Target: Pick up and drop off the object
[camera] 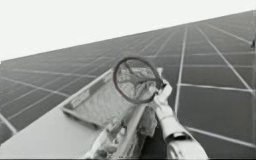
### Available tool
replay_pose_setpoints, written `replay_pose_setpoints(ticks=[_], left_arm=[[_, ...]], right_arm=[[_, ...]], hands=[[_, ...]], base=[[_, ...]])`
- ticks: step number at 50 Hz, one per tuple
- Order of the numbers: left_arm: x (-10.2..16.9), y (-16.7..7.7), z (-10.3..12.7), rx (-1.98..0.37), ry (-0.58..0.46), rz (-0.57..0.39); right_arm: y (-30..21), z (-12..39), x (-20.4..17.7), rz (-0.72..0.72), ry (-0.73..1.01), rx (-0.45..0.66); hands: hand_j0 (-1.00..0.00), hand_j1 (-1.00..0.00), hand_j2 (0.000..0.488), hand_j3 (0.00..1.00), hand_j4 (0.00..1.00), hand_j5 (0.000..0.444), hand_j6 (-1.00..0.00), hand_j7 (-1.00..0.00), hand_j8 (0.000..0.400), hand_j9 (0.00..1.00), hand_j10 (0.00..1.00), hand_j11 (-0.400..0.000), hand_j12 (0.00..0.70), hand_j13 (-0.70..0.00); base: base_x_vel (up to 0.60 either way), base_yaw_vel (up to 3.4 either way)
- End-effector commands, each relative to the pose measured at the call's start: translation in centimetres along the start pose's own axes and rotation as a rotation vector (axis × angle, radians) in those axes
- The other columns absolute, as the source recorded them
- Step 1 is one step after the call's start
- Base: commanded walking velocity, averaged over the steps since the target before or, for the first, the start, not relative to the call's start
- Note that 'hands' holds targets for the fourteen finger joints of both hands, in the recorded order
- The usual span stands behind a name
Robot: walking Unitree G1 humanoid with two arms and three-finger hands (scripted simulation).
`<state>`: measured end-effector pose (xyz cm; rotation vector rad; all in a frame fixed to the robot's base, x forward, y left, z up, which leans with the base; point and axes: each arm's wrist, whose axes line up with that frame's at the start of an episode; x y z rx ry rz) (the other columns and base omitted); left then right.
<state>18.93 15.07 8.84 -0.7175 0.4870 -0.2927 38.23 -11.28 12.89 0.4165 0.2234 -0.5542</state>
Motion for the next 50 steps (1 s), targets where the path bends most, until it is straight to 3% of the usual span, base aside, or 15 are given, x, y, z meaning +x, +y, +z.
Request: replay_pose_setpoints(ticks=[1,50], left_arm=[[0.44,-0.16,0.02,-0.01,-0.003,-0.038],[0.44,-0.16,0.02,-0.01,-0.003,-0.038]], right_arm=[[-0.1,0.5,-0.04,-0.011,-0.021,-0.009],[-0.1,0.5,-0.04,-0.011,-0.021,-0.009]], hands=[[0.0,0.0,0.0,1.0,1.0,0.0,0.0,0.0,0.0,1.0,1.0,-0.4,0.0,-0.7],[0.0,0.0,0.0,1.0,1.0,0.0,0.0,0.0,0.0,1.0,1.0,-0.4,0.0,-0.7]], base=[[0.2,-1.83],[0.3,-1.06]])
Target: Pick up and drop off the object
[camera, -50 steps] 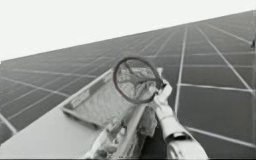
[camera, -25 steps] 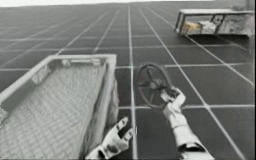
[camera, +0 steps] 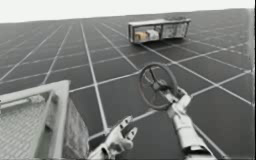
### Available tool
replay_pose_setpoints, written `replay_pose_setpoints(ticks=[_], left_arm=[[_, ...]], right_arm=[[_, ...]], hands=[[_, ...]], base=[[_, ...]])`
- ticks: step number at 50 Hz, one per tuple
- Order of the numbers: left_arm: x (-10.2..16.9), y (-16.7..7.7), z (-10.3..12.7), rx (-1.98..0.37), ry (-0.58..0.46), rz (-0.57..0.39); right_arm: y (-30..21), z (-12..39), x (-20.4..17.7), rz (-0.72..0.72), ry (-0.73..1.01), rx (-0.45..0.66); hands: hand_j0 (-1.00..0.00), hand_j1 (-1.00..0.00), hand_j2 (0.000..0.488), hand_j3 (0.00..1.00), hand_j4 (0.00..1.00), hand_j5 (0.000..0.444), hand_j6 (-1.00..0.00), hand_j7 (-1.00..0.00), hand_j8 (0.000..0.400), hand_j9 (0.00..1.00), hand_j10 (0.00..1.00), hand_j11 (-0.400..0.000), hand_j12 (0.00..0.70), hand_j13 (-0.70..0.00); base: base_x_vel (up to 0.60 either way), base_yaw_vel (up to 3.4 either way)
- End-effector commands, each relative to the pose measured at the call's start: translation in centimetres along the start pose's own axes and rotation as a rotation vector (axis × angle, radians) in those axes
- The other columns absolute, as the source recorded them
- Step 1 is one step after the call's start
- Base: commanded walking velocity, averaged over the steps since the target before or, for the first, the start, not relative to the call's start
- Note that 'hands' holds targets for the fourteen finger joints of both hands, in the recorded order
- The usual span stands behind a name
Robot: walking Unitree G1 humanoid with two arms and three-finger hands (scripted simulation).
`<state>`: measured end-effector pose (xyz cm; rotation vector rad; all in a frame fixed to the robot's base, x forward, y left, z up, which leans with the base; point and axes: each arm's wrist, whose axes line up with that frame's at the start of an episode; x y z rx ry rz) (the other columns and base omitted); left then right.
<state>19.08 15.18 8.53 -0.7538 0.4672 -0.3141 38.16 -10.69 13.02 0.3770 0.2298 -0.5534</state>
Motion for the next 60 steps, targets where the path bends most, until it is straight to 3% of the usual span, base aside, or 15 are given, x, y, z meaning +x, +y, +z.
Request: replay_pose_setpoints(ticks=[1,60], left_arm=[[0.27,-0.47,0.06,0.017,0.01,-0.004],[0.27,-0.47,0.06,0.017,0.01,-0.004]], right_arm=[[-0.57,0.62,0.34,-0.008,-0.016,0.03],[-0.57,0.62,0.34,-0.008,-0.016,0.03]], hands=[[0.0,0.0,0.0,1.0,1.0,0.0,0.0,0.0,0.0,1.0,1.0,-0.4,0.0,-0.7],[0.0,0.0,0.0,1.0,1.0,0.0,0.0,0.0,0.0,1.0,1.0,-0.4,0.0,-0.7]], base=[[0.43,-0.38],[0.54,-0.12]])
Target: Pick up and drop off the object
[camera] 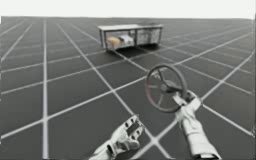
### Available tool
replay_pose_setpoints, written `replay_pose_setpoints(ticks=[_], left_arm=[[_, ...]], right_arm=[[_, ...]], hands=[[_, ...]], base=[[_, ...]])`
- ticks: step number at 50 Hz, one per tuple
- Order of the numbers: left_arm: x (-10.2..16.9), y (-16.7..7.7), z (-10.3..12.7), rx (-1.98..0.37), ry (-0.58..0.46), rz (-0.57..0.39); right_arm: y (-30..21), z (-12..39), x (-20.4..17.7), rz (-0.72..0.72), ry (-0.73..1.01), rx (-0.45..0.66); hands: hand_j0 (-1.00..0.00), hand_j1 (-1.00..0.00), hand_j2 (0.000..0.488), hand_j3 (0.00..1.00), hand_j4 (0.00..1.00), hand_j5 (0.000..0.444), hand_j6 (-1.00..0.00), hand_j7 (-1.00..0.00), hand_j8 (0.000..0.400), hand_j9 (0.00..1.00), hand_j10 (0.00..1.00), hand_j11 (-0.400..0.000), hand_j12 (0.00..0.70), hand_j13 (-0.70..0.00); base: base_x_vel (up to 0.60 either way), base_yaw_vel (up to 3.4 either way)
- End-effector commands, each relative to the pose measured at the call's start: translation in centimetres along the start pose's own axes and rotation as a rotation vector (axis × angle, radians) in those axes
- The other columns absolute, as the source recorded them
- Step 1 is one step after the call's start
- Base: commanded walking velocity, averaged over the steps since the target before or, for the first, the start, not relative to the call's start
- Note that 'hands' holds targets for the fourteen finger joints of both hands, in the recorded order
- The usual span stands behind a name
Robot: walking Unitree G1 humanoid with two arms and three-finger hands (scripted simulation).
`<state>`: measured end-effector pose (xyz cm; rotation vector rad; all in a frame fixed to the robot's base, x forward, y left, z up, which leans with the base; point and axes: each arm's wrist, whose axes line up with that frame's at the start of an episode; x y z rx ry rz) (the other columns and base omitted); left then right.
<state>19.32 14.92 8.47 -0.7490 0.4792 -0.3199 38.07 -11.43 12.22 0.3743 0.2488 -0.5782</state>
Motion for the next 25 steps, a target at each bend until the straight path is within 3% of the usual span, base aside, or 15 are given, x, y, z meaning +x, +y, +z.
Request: replay_pose_setpoints(ticks=[1,25], left_arm=[[-0.06,-0.36,0.13,0.013,-0.003,-0.004],[-0.06,-0.36,0.13,0.013,-0.003,-0.004]], right_arm=[[0.27,1.06,-0.21,0.021,-0.029,0.034],[0.27,1.06,-0.21,0.021,-0.029,0.034]], hands=[[0.0,0.0,0.0,1.0,1.0,0.0,0.0,0.0,0.0,1.0,1.0,-0.4,0.0,-0.7],[0.0,0.0,0.0,1.0,1.0,0.0,0.0,0.0,0.0,1.0,1.0,-0.4,0.0,-0.7]], base=[[0.59,0.02],[0.56,0.07]])
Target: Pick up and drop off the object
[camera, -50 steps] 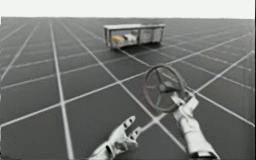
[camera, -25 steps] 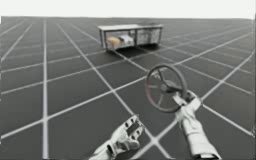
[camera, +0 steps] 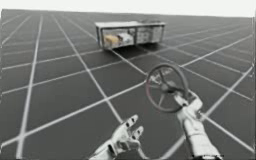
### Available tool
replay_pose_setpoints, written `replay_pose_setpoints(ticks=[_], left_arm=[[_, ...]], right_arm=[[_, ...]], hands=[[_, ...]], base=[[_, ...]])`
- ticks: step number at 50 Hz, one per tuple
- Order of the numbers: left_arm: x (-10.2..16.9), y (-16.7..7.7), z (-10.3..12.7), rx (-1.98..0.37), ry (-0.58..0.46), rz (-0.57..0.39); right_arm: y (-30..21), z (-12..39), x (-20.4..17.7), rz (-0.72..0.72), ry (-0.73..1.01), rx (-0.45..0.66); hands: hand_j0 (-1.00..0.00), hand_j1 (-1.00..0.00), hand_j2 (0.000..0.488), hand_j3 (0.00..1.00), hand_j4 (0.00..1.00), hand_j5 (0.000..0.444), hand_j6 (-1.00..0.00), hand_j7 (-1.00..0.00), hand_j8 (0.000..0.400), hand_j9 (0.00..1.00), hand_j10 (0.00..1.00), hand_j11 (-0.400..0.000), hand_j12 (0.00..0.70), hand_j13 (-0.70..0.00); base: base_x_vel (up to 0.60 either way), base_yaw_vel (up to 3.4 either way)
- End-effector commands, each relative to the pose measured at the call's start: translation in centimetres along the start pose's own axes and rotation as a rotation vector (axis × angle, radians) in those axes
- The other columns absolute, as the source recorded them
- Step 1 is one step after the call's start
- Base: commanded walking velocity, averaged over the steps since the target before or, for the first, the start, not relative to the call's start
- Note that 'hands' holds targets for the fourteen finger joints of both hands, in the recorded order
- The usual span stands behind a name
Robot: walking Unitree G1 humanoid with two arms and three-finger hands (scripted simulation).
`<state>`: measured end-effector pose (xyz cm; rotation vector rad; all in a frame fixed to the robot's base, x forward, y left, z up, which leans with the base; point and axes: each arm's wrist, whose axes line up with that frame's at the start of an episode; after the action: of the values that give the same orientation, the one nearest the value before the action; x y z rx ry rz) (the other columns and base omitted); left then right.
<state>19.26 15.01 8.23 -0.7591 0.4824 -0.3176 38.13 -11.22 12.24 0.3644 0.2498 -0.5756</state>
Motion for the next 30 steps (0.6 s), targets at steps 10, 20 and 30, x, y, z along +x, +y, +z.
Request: replay_pose_setpoints(ticks=[10,20,30], left_arm=[[-0.05,-0.59,0.25,0.024,-0.004,-0.004],[-0.05,-0.59,0.25,0.024,-0.004,-0.004],[-0.05,-0.59,0.25,0.024,-0.004,-0.004]], right_arm=[[0.06,1.12,-0.14,0.019,-0.027,0.044],[0.06,1.12,-0.14,0.019,-0.027,0.044],[0.06,1.12,-0.14,0.019,-0.027,0.044]], hands=[[0.0,0.0,0.0,1.0,1.0,0.0,0.0,0.0,0.0,1.0,1.0,-0.4,0.0,-0.7],[0.0,0.0,0.0,1.0,1.0,0.0,0.0,0.0,0.0,1.0,1.0,-0.4,0.0,-0.7],[0.0,0.0,0.0,1.0,1.0,0.0,0.0,0.0,0.0,1.0,1.0,-0.4,0.0,-0.7]], base=[[0.55,0.08],[0.55,0.09],[0.56,0.08]])
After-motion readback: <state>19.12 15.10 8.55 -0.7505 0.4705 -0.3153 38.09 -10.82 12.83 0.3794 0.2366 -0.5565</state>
